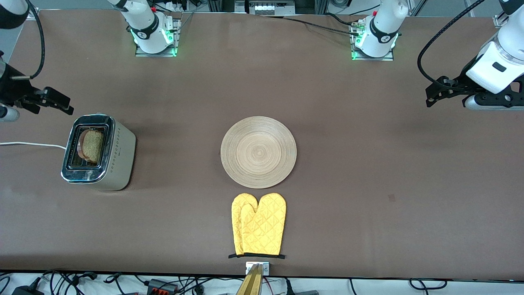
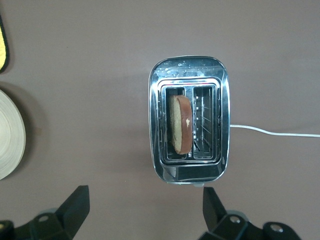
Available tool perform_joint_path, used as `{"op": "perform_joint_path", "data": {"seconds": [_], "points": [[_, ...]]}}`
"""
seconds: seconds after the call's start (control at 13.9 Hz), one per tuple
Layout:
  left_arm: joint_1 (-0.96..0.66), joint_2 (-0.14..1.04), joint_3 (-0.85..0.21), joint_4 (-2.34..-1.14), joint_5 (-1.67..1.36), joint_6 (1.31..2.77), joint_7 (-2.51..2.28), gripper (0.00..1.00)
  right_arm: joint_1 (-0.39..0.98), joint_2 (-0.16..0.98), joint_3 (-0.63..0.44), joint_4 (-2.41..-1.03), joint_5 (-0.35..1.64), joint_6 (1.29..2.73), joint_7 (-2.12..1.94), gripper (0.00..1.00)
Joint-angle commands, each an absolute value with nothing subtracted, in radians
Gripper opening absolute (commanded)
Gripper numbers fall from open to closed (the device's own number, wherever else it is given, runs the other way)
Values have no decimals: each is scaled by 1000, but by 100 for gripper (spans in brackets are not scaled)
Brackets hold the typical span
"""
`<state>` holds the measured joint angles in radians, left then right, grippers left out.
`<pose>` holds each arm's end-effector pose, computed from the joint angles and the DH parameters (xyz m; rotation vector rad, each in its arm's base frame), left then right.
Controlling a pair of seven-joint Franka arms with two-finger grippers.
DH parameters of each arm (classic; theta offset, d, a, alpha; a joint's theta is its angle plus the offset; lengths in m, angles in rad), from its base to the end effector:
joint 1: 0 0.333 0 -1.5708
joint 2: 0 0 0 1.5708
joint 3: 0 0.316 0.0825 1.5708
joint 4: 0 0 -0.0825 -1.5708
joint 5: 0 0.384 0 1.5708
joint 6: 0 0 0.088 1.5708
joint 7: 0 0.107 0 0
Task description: Move plate and put bread in toaster
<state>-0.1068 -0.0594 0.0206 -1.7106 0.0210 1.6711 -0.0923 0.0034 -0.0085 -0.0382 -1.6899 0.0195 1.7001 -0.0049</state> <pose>0.5413 -0.0444 0.5995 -3.1236 -0.0065 -0.0337 0.5603 -0.0177 0.5840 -3.1217 0.0503 -0.0298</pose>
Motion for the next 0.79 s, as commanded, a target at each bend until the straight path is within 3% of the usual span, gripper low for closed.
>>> {"op": "perform_joint_path", "data": {"seconds": [0.0,0.72], "points": [[-117,-49,31,-1683,11,1649,-97,100,-12,-41,-23,-1723,9,1694,-23,100],[-115,-49,31,-1683,11,1649,-100,100,-15,-25,-23,-1697,9,1663,-32,100]]}}
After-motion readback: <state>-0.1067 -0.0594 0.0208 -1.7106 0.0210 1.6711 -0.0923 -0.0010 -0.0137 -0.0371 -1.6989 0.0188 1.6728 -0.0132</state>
